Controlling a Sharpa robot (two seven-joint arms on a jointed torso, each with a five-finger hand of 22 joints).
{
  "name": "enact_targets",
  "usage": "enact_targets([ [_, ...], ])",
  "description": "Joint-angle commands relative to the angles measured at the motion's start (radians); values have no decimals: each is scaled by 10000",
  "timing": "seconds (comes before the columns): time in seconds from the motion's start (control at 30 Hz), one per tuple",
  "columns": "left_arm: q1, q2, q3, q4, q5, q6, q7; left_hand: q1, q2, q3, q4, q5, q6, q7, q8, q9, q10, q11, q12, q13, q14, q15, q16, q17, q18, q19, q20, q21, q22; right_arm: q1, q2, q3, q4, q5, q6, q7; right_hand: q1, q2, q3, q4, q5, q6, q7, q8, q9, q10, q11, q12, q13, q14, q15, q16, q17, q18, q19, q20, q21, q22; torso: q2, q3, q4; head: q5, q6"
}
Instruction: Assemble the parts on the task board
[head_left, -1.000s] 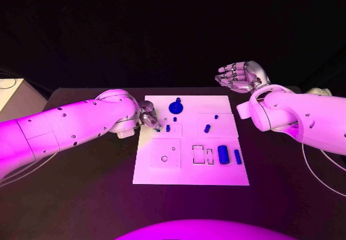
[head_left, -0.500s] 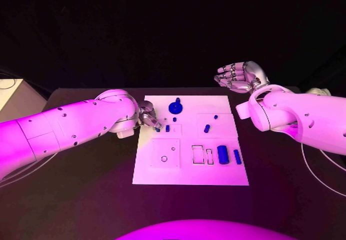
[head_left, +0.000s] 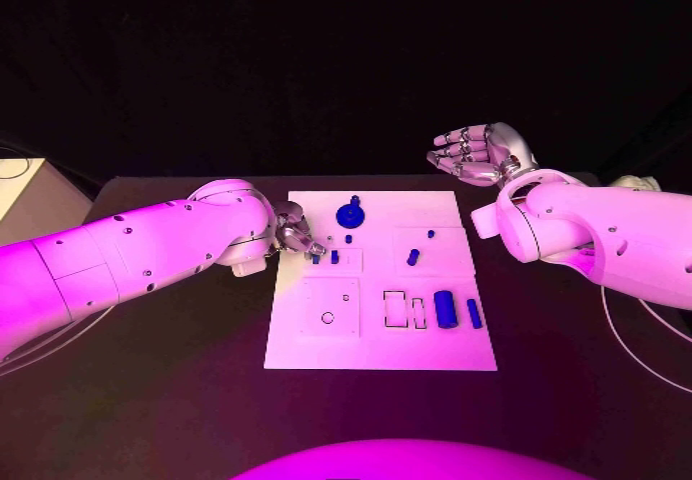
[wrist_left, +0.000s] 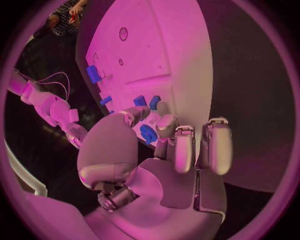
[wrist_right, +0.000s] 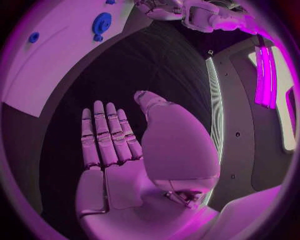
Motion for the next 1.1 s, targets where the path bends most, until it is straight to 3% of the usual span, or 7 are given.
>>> enact_targets([
  [0.03,-45,16,-30,-37,33,-4,-21,-8,-21,-118,51,-67,-1,86,-65,6,-74,-13,-45,-10,1038,-13,64,2632,-46,-60,23,-64,675,-1,-7,4,24,-14,149,42,-63,-18,-68,9,-66,41,632,-38,-19,-16,62,-40,-9,11,39,-49,-24,18,-268,6,-54,-77,2,1,-2,-7,0],
  [0.33,-46,-36,-29,-30,33,-32,-21,125,-88,-669,468,-345,17,94,-115,1,-78,-2,-36,13,1038,-1,64,2632,-44,-61,38,-77,674,-1,-20,4,31,-15,174,12,-94,-9,-124,24,-82,45,638,-54,-47,-11,69,-69,-9,1,53,-102,-67,2,-644,14,-70,-186,1,-3,-2,-22,-7],
  [0.57,-59,-157,0,105,214,-516,76,94,11,-1108,583,-1046,42,107,-170,-15,-81,11,-38,18,1038,10,64,2632,-43,-60,49,-85,674,-2,-20,4,27,-15,184,10,-110,8,-176,39,-83,50,641,-66,-73,-10,74,-96,-8,4,65,-142,-103,-15,-986,19,-84,-280,10,-8,-16,-41,13],
  [0.67,-67,-253,63,234,440,-1017,261,18,62,-1290,594,-1362,-50,138,-239,-31,-198,36,-158,-153,1038,27,64,2632,-23,-114,57,-131,596,-2,-22,3,23,-15,193,12,-114,11,-186,43,-83,53,641,-68,-77,-8,74,-100,-8,6,66,-148,-109,-18,-1039,19,-85,-294,13,-6,-14,-66,14],
  [0.97,-71,-519,342,498,797,-2241,1143,-73,201,-1522,594,-1420,-400,279,-469,-110,-637,159,-573,-737,1030,125,50,2612,37,-298,108,-278,349,-3,-23,3,4,-16,207,8,-124,20,-200,53,-82,56,641,-70,-83,-4,74,-105,-7,11,69,-156,-118,-21,-1118,20,-88,-316,5,3,-3,-118,41],
  [1.07,-70,-566,395,527,1081,-2566,1888,214,369,-1567,582,-1305,-743,457,-572,-121,-1498,335,-1292,-1744,714,285,-470,1920,250,-986,222,-826,-547,-3,-25,3,-6,-16,210,7,-126,21,-204,55,-82,57,642,-70,-85,-3,74,-106,-7,13,69,-158,-120,-22,-1146,20,-90,-323,5,2,2,-142,50],
  [1.1,-70,-573,407,532,1175,-2676,2215,214,369,-1567,582,-1305,-743,457,-572,-121,-1498,335,-1292,-1744,714,285,-470,1920,250,-986,222,-826,-547,-3,-26,3,-9,-15,211,7,-126,21,-204,55,-82,57,642,-70,-85,-3,74,-106,-7,13,69,-158,-120,-22,-1146,20,-90,-323,0,-2,8,-151,54],
])
